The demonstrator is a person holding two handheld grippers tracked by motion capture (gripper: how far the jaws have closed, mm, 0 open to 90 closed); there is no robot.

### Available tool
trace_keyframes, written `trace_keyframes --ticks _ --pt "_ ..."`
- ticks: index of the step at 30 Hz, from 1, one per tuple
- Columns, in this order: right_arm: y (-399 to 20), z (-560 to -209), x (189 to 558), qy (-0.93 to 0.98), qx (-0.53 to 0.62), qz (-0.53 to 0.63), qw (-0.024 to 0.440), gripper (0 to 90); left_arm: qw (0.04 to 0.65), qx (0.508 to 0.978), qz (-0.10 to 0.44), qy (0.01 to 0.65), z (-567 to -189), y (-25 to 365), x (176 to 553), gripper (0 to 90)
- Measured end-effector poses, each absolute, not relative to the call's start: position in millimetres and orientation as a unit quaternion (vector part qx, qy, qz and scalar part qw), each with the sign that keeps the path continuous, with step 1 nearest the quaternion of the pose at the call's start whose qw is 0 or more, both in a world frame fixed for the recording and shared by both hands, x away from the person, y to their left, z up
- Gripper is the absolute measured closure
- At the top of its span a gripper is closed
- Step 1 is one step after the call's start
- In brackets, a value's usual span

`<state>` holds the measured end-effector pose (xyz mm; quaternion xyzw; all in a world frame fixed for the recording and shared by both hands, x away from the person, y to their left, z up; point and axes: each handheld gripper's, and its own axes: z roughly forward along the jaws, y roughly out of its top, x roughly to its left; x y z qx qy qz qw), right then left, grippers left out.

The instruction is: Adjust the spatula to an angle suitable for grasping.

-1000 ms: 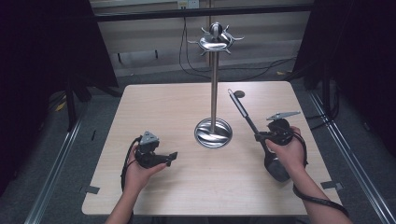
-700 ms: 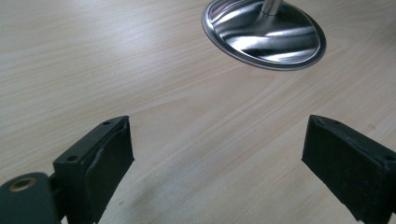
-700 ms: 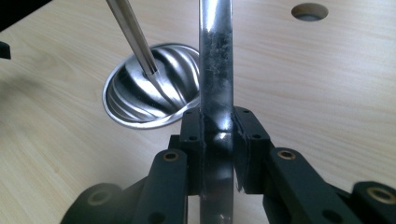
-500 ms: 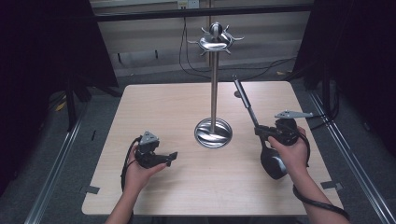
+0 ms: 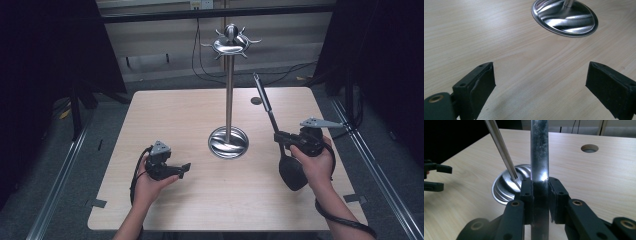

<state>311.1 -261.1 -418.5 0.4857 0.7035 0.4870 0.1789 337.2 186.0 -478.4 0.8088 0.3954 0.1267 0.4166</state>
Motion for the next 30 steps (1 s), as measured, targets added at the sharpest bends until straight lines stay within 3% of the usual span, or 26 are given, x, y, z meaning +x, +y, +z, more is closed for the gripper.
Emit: trace_keyframes --ticks 30 --pt "-263 -403 289 0.67 0.442 0.564 0.192 75.7 0.416 0.809 0.127 0.396 -479 185 337 8.4"
